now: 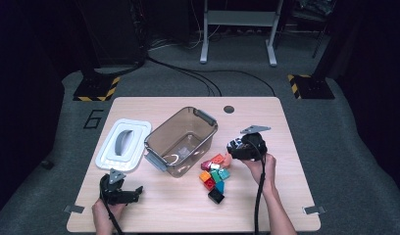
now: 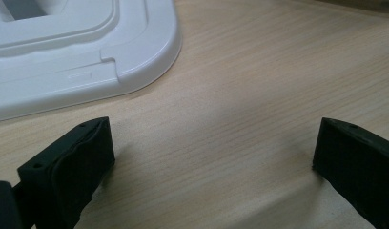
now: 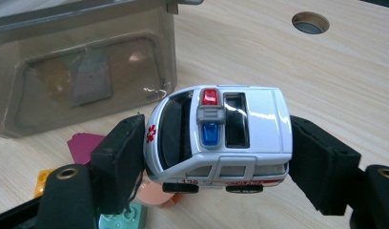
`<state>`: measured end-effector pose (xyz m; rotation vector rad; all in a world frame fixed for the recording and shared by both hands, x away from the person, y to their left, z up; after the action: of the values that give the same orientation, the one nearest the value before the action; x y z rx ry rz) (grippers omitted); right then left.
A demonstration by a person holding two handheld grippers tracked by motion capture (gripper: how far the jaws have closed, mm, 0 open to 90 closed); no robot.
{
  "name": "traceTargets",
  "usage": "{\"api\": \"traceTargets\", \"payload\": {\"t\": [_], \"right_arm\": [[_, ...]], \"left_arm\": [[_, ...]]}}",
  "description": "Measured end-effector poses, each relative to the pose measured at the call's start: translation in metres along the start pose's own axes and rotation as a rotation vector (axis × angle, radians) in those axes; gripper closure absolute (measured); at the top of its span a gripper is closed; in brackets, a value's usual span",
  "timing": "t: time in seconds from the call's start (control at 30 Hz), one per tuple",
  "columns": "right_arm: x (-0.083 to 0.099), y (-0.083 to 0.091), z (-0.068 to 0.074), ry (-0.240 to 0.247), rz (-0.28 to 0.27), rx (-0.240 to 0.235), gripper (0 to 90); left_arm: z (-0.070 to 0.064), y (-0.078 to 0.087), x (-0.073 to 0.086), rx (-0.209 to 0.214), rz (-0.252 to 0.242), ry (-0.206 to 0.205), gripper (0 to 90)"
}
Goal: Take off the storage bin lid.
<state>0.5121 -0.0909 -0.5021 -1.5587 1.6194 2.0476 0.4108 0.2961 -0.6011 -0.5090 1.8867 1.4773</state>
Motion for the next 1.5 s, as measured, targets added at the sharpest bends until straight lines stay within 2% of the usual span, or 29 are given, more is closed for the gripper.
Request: {"api": "traceTargets", "payload": {"t": [0.1,0.37,0.47,0.5,0.53,0.83,1.0,1.17,1.5], "right_arm": [[-0.003,-0.001,-0.002,0.008,0.0,0.007,25.3],[-0.014,-0.003,-0.005,-0.007,-0.006,-0.004,25.2],[-0.018,-0.004,-0.008,0.004,-0.015,-0.001,25.2],[-0.018,-0.003,-0.007,-0.012,-0.007,-0.001,25.2],[-0.019,-0.003,-0.009,0.003,-0.01,0.001,25.2],[-0.027,0.0,-0.014,-0.019,-0.017,-0.006,25.3],[-0.034,0.002,-0.019,-0.001,-0.023,0.001,25.2],[-0.041,0.003,-0.023,-0.025,-0.032,-0.004,25.2],[-0.055,0.002,-0.027,-0.014,-0.029,0.0,25.2]], "left_arm": [[0.0,0.0,0.001,0.001,0.003,0.002,0.0],[0.0,0.0,0.001,0.001,0.003,0.001,0.0],[0.0,0.0,0.0,-0.001,-0.001,-0.001,0.0],[0.0,0.0,0.0,-0.001,-0.001,0.001,0.0],[0.0,0.0,0.0,-0.001,0.0,0.0,0.0],[0.0,0.0,0.0,-0.002,0.002,0.0,0.0],[0.0,0.0,0.0,-0.004,-0.002,0.001,0.0],[0.0,0.0,0.0,-0.002,0.003,0.0,0.0],[0.0,0.0,0.0,-0.002,0.004,0.002,0.0]]}}
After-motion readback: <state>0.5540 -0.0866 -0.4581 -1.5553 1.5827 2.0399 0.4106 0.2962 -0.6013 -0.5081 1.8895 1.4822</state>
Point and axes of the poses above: each handheld gripper's, and its own axes: y roughly backward along the jaws, x roughly out of its underside, z roughly to its left, the point moved 10 cm from there along -y, roughly forward along the jaws, and after that the axes turned 10 degrees about y, right-handed, at the moved point
